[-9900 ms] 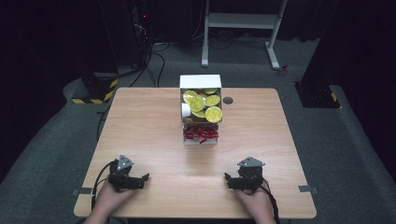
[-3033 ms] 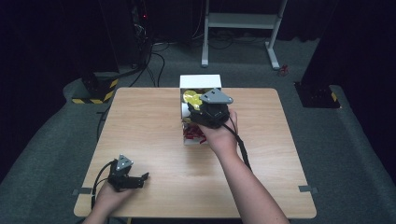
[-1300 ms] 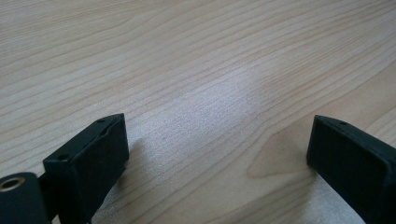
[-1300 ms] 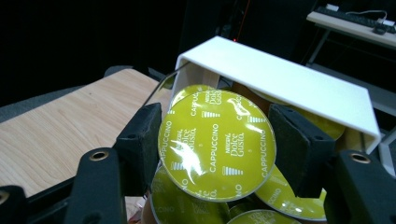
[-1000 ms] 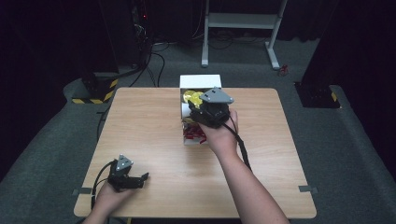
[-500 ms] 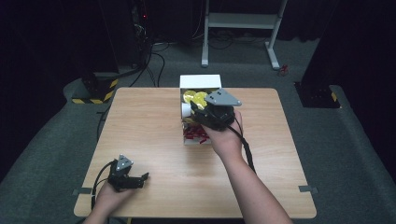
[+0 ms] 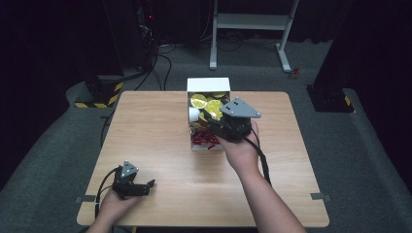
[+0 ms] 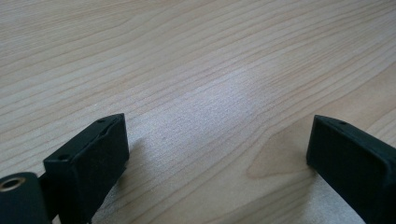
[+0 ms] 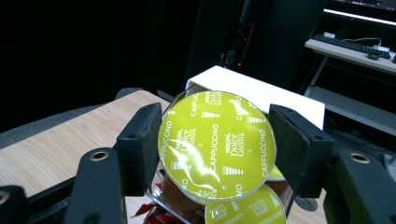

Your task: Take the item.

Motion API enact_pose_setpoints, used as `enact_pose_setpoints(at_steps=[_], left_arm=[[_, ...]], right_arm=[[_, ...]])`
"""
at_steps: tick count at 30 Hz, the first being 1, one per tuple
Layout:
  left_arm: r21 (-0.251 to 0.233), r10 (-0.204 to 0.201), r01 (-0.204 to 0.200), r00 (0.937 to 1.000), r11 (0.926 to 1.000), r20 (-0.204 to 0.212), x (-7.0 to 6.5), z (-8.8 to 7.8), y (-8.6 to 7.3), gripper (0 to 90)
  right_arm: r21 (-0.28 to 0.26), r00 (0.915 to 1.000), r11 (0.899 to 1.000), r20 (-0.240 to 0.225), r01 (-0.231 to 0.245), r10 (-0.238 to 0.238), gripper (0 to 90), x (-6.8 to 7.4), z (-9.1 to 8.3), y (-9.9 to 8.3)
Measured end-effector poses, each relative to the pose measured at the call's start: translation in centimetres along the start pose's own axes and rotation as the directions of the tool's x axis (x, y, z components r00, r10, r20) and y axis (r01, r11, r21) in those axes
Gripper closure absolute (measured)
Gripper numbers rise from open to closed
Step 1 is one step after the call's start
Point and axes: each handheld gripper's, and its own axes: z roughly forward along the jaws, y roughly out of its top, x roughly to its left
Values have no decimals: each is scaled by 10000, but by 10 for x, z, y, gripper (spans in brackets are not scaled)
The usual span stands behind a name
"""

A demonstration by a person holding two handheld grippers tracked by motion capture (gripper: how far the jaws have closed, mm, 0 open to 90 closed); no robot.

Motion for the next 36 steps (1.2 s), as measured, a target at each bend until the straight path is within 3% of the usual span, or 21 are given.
enact_pose_setpoints(at_steps=[17,36], left_arm=[[-1,-17,17,10000,10000,30,0,0,0,60],[-52,-60,59,10000,10000,-74,-2,0,0,64]], right_arm=[[14,10000,10000,-10,-47,47,377,-2,-32,-23],[-158,9993,9994,-196,301,-304,377,1,-54,-67]])
